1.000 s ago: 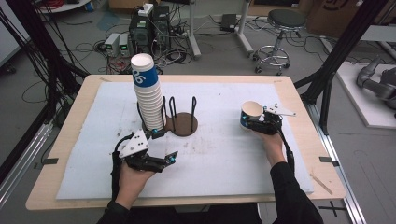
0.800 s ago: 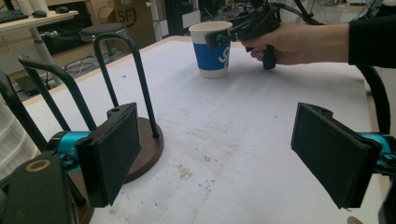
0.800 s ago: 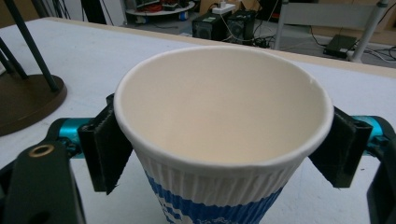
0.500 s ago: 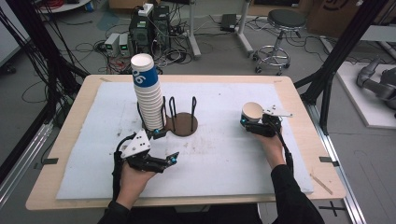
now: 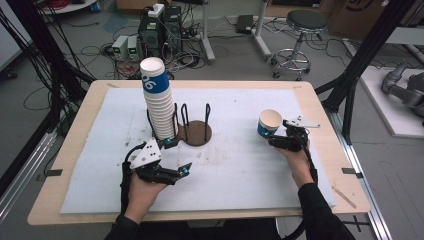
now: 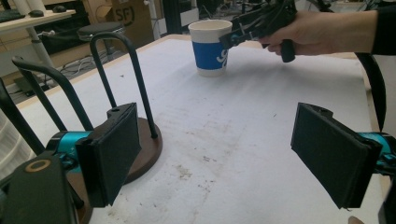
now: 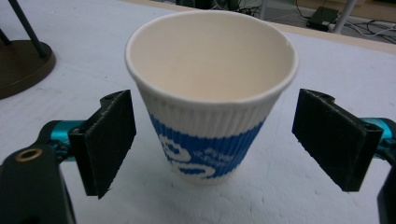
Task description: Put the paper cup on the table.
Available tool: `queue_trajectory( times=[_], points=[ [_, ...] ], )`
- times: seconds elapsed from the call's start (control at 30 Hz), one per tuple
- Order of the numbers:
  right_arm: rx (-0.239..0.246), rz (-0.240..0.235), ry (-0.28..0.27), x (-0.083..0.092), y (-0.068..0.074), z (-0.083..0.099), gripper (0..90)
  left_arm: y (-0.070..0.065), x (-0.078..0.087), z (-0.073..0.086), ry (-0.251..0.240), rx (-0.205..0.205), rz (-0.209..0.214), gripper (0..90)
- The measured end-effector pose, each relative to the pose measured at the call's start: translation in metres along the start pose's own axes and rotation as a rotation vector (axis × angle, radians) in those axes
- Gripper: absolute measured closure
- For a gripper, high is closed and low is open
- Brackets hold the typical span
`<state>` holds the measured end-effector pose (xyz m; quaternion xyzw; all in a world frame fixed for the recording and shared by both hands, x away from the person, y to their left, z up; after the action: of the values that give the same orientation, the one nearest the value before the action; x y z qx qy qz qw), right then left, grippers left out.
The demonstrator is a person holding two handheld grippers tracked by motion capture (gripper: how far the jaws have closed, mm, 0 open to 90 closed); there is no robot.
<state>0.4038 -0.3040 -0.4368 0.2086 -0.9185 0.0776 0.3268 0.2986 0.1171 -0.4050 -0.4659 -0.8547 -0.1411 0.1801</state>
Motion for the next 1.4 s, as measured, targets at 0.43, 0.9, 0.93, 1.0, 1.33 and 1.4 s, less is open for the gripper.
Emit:
queue_trajectory(
  times=[0.43, 0.9, 0.93, 1.0, 1.33, 1.4],
  points=[
    [0.039, -0.171, -0.099, 0.049, 0.023, 0.01, 13.9, 0.012, -0.003, -0.011, -0.031, 0.035, 0.007, 15.8],
    [0.198, -0.396, -0.208, 0.086, 0.064, -0.007, 16.0, 0.018, 0.013, -0.013, -0.064, 0.046, 0.008, 14.7],
    [0.212, -0.399, -0.207, 0.089, 0.066, -0.008, 16.1, 0.018, 0.014, -0.013, -0.066, 0.044, 0.004, 14.6],
    [0.226, -0.397, -0.207, 0.093, 0.07, -0.01, 16.1, 0.018, 0.015, -0.013, -0.067, 0.044, 0.003, 14.6],
    [0.228, -0.382, -0.213, 0.097, 0.072, -0.014, 16.2, 0.016, 0.022, -0.02, -0.075, 0.037, 0.023, 14.7],
    [0.23, -0.374, -0.216, 0.098, 0.072, -0.014, 16.2, 0.016, 0.024, -0.022, -0.081, 0.036, 0.024, 14.6]
  ],
)
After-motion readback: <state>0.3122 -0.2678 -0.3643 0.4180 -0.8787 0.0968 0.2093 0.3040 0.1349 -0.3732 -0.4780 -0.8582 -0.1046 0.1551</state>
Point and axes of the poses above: each handheld gripper's, and its own axes: x roughly backward along the jaws, z roughly out of its underside, y roughly to its left, the point moved 2 cm from there along -x, roughly forward along the jaws, and after that the axes turned 12 degrees about y, right-handed, at the moved point
